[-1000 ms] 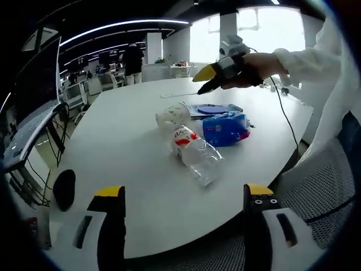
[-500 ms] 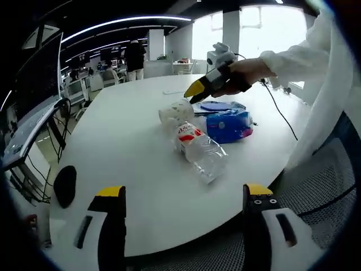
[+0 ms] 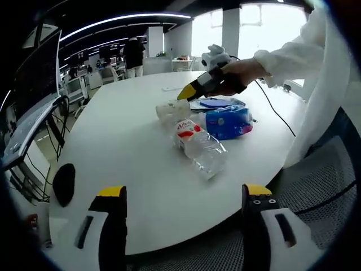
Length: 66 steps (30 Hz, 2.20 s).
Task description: Arrange the tabletop items into an orderly group along one side of the table until the central work area is clear of visible clutter.
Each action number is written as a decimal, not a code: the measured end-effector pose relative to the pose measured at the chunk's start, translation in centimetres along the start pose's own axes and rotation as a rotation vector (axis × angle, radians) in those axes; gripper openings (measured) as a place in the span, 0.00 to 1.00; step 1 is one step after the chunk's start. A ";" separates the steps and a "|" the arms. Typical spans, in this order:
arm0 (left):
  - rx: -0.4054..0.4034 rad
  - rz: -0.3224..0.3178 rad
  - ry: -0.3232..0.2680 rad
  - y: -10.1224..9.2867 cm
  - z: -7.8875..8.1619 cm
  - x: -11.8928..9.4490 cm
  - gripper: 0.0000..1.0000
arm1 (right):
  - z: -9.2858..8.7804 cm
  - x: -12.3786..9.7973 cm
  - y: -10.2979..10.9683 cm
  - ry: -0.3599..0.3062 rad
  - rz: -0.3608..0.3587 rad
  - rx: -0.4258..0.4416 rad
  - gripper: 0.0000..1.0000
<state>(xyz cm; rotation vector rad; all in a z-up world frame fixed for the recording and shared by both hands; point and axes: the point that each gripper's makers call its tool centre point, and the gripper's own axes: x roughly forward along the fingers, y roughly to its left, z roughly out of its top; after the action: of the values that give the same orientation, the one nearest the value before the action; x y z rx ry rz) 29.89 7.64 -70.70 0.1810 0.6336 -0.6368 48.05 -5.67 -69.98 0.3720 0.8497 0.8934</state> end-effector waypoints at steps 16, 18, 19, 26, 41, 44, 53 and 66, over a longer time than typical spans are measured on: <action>-0.002 0.010 0.004 0.2 0.0 -0.2 0.81 | 1.6 -1.5 -0.6 -0.039 -0.052 0.083 0.00; -0.003 0.012 0.010 0.3 -0.1 -0.2 0.80 | 1.9 -1.8 -0.7 -0.021 -0.062 0.065 0.00; -0.002 0.012 0.018 0.3 -0.3 -0.2 0.79 | 2.0 -2.0 -0.8 -0.021 -0.065 0.065 0.00; 0.002 0.006 0.023 0.2 -0.4 -0.2 0.79 | 2.9 -3.2 -0.9 0.025 -0.086 -0.007 0.00; 0.018 0.005 0.051 0.1 -0.9 -0.2 0.75 | 5.9 -5.4 -1.1 0.247 -0.182 -0.451 0.00; 0.022 0.003 0.057 0.1 -1.0 -0.2 0.75 | 6.5 -5.6 -1.7 0.323 -0.204 -0.563 0.00; 0.023 0.007 0.053 0.0 -0.9 -0.2 0.74 | 7.6 -5.4 -3.1 0.553 -0.224 -0.875 0.00; 0.020 -0.004 0.087 -0.1 -1.6 0.0 0.70 | 6.8 -5.5 -5.3 0.859 -0.242 -1.114 0.00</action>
<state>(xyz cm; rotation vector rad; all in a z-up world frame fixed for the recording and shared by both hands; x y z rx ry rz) 29.04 8.17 -71.95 0.2272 0.7113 -0.6423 54.28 -12.88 -66.20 -1.1338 0.9827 1.1593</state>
